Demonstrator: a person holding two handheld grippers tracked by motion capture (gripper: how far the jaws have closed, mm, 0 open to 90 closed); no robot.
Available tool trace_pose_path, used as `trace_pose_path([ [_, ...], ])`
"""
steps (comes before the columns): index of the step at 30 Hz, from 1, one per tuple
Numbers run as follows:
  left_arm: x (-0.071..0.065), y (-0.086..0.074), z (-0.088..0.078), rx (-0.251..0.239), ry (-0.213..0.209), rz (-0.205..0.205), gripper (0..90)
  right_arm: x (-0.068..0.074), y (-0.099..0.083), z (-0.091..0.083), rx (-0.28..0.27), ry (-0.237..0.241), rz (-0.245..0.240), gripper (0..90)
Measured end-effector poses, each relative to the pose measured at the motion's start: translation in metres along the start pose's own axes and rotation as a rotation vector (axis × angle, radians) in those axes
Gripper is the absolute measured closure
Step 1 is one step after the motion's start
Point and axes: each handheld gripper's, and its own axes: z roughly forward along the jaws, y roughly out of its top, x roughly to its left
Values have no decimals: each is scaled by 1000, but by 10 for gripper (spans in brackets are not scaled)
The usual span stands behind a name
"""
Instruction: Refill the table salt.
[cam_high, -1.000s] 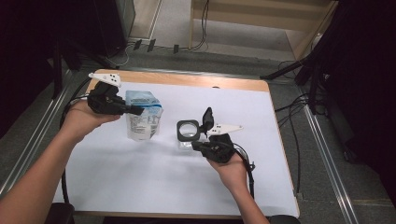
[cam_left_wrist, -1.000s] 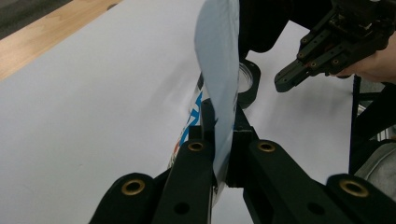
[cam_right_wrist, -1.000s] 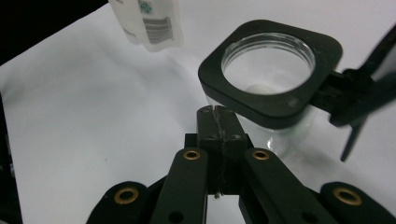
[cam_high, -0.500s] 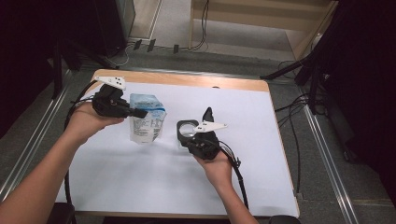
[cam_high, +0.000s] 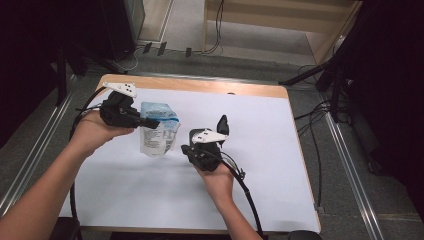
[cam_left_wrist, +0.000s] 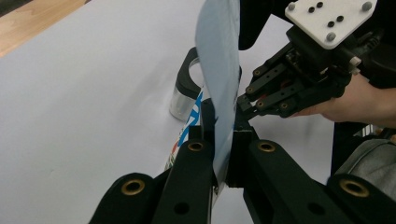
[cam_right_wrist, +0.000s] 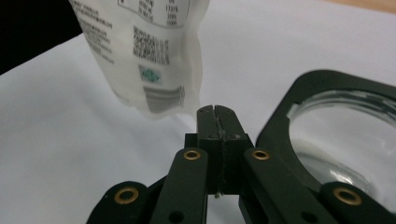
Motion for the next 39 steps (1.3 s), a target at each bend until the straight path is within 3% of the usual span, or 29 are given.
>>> trace_pose_path([
  [6, -5, 4, -1, 7, -11, 11, 900, 13, 1, 11, -52, -65, -12, 900],
  [17, -11, 5, 5, 41, -19, -6, 900, 24, -5, 29, -50, -150, -44, 900],
  [24, -10, 11, 14, 60, -1, -45, 900, 27, -10, 36, -49, -158, -52, 900],
  [39, -12, 27, 29, 90, 4, -60, 900, 26, -15, 39, -66, -129, -26, 900],
])
